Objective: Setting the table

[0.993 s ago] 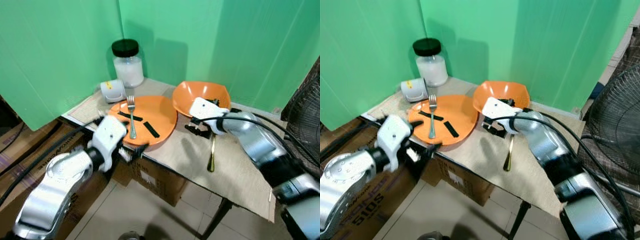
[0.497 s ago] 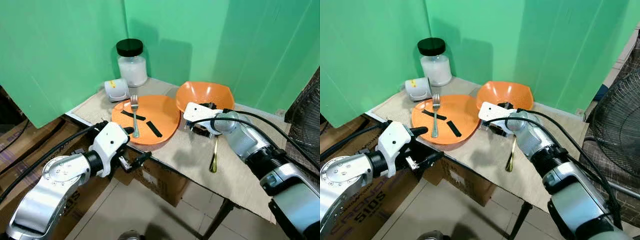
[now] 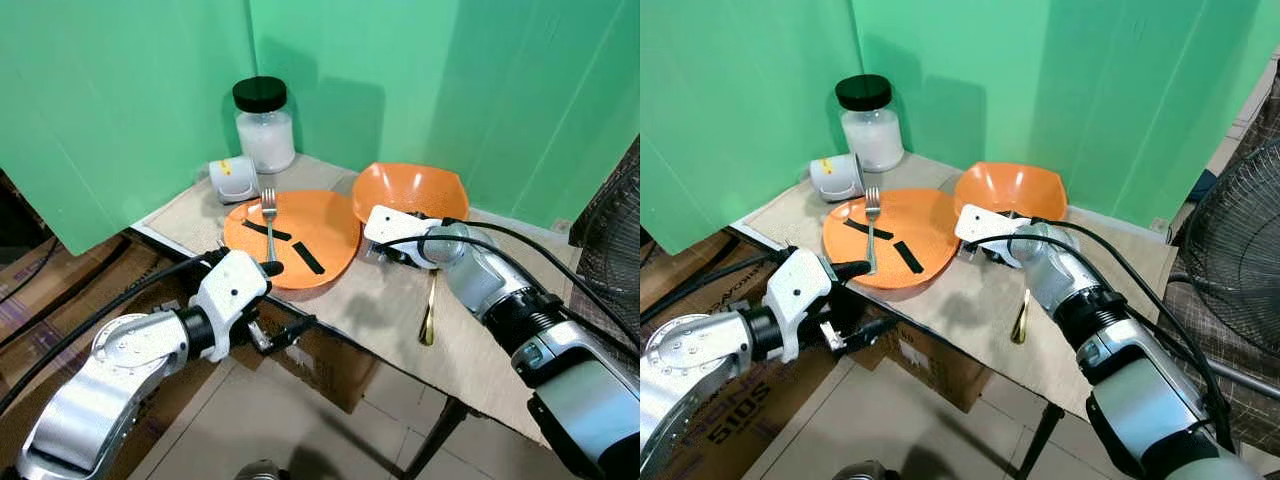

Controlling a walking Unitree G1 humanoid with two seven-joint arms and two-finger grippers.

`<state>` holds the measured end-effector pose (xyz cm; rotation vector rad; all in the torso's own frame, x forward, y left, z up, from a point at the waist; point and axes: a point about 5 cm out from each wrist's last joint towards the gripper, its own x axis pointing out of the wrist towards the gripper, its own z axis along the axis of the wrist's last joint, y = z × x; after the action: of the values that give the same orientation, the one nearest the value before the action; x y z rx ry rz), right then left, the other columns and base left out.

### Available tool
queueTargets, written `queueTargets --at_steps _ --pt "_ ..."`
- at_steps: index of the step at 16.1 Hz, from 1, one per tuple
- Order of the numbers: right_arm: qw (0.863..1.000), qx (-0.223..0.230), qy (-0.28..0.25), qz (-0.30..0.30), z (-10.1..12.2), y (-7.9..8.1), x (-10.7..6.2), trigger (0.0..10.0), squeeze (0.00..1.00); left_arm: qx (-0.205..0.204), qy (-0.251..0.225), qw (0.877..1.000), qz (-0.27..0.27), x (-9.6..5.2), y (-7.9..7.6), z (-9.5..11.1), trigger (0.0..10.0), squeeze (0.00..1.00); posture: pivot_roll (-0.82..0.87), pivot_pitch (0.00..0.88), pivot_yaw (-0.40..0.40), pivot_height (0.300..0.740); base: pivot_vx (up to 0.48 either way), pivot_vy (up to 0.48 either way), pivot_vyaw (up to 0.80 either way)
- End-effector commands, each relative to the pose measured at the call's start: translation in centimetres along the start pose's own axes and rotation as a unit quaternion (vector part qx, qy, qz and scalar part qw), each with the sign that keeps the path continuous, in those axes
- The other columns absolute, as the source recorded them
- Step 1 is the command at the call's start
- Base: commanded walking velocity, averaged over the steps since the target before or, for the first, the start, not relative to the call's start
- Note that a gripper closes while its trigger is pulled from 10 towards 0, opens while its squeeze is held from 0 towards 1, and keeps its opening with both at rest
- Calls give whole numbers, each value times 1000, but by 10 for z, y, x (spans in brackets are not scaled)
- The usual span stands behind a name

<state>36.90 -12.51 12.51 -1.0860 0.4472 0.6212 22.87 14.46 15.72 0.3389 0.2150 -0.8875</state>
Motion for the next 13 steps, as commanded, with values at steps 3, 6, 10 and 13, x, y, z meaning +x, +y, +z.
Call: queueTargets --at_steps 3,6,10,13 --pt "1000 -6 -13 -8 7 -4 -4 0 0 -2 -1 1000 6 0 -1 0 10000 0 113 0 45 740 0 0 0" --pt "1000 -4 -18 -5 10 -3 -3 0 0 1 0 1000 2 0 -2 1 10000 0 109 0 47 740 0 0 0" --pt "999 -6 -32 -7 15 -4 -4 0 0 -3 -2 1000 6 0 -2 0 10000 0 113 0 34 740 0 0 0" --pt "999 -7 -39 -8 18 -3 -3 0 0 -3 -2 1000 8 0 -1 0 10000 0 118 0 31 740 0 0 0"
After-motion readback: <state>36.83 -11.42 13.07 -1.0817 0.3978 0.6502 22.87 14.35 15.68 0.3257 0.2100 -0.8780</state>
